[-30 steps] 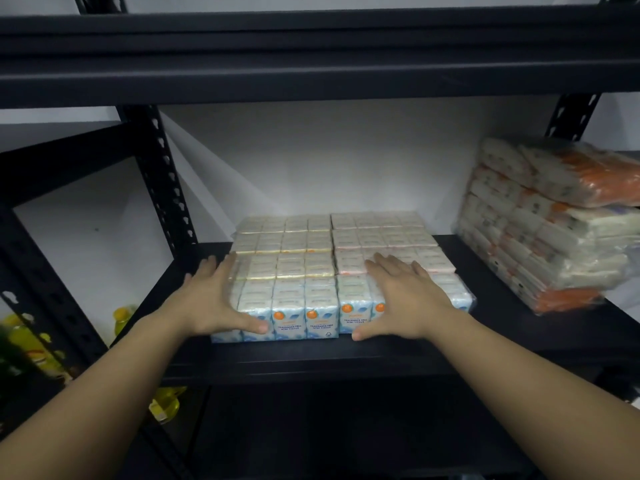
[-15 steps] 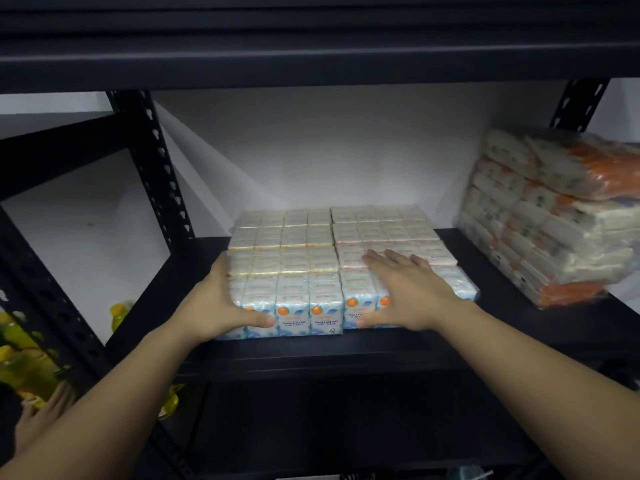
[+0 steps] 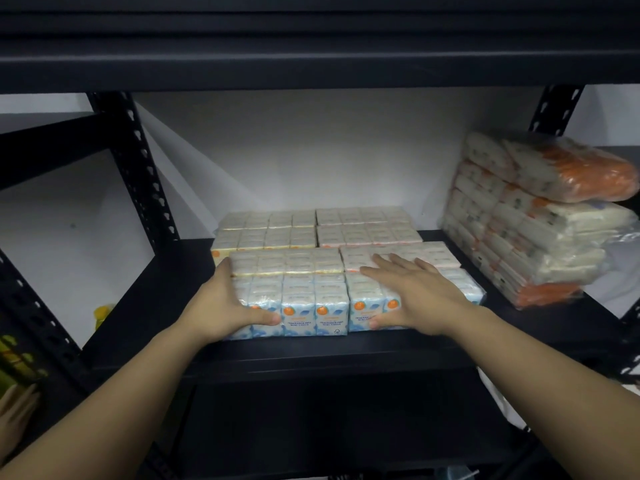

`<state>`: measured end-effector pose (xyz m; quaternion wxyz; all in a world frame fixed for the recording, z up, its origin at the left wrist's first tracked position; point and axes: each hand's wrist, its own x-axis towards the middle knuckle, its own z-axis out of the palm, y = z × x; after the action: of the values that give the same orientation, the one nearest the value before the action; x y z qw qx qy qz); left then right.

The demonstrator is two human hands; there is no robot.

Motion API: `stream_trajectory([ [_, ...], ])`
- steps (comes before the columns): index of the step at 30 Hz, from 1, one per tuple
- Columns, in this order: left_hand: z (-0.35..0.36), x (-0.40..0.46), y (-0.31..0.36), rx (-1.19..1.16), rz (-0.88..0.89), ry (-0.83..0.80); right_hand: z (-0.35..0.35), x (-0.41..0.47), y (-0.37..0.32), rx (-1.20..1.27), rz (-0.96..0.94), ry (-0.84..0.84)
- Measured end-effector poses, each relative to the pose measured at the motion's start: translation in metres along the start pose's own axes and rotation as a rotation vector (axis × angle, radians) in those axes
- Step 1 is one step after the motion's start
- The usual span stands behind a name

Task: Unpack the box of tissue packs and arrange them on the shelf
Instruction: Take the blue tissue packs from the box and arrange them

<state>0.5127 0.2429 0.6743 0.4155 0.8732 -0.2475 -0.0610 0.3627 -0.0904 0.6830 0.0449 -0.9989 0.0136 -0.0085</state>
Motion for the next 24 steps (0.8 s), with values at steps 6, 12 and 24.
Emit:
stream_trajectory([
  [6,0.011,0.002,0.008,0.021,-0.017,-0.018,-0.002,-0.008,0.013,-0.022,-0.004,-0.009],
  [12,0.015,0.002,0.008,0.029,-0.011,-0.009,-0.003,-0.009,0.012,0.028,0.022,0.006],
  [24,-0.012,0.052,-0.008,0.245,-0.004,0.037,-0.018,0.051,-0.004,0.087,0.248,0.208],
])
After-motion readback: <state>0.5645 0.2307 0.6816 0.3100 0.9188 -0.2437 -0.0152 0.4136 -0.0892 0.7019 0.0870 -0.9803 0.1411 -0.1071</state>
